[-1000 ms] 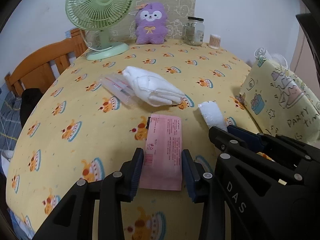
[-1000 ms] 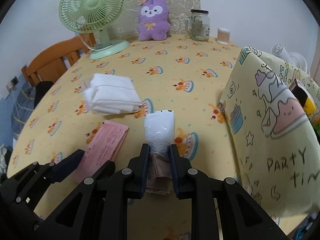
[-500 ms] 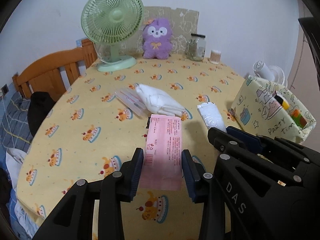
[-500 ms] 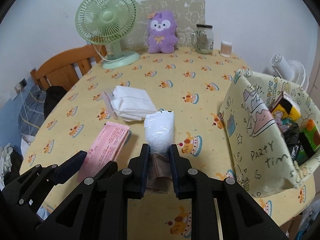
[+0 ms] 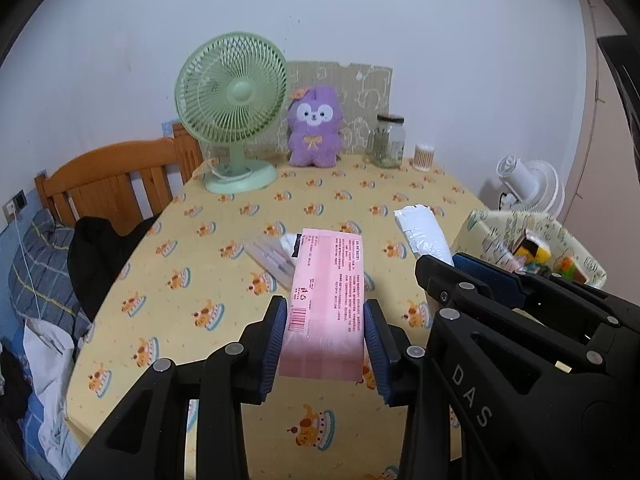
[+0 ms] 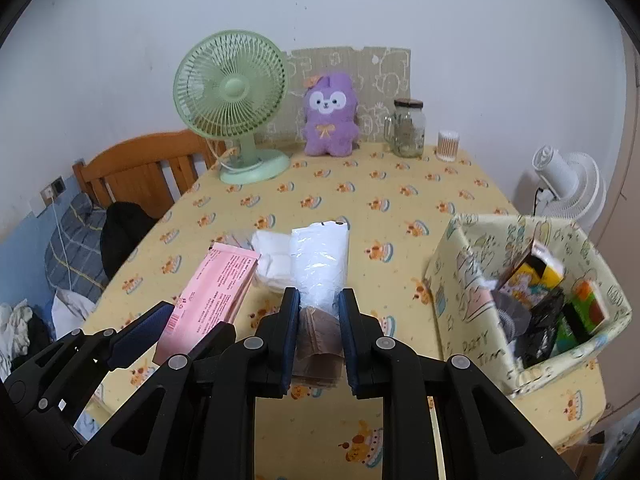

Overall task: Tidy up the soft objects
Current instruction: 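Lift the pink pack with the left tool while the right tool lifts the sock bundle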

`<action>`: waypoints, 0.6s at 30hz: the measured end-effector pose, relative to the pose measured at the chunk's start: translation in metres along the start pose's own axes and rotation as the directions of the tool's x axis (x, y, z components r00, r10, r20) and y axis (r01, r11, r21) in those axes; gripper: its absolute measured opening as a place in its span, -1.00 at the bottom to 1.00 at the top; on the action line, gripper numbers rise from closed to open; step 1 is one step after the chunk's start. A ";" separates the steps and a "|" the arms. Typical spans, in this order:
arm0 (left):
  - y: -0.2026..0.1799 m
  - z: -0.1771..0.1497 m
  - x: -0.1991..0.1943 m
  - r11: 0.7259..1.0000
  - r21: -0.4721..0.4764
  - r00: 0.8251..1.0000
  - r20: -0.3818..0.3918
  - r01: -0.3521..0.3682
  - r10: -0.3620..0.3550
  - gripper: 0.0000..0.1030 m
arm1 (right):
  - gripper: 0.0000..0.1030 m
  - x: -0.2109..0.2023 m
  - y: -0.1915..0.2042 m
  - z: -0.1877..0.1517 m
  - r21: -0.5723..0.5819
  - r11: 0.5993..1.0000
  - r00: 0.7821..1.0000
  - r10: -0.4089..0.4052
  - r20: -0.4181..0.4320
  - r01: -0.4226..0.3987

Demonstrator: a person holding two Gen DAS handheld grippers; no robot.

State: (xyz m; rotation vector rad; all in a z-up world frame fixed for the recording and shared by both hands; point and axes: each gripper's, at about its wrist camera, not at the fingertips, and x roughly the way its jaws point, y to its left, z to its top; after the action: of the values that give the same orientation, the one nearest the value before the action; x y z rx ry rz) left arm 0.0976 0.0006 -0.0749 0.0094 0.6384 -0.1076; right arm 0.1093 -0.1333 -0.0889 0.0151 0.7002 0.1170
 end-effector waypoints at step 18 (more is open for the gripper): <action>-0.019 0.028 -0.020 1.000 0.021 0.997 0.069 0.021 -0.023 -0.25 | -0.55 -0.037 -0.014 0.027 -0.003 1.000 0.997 -0.021 0.081 0.022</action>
State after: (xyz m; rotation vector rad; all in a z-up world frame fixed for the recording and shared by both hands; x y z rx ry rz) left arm 0.0963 -0.0177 -0.0403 0.0180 0.5681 -0.1351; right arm 0.0999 -0.1507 -0.0456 0.0083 0.6193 0.0966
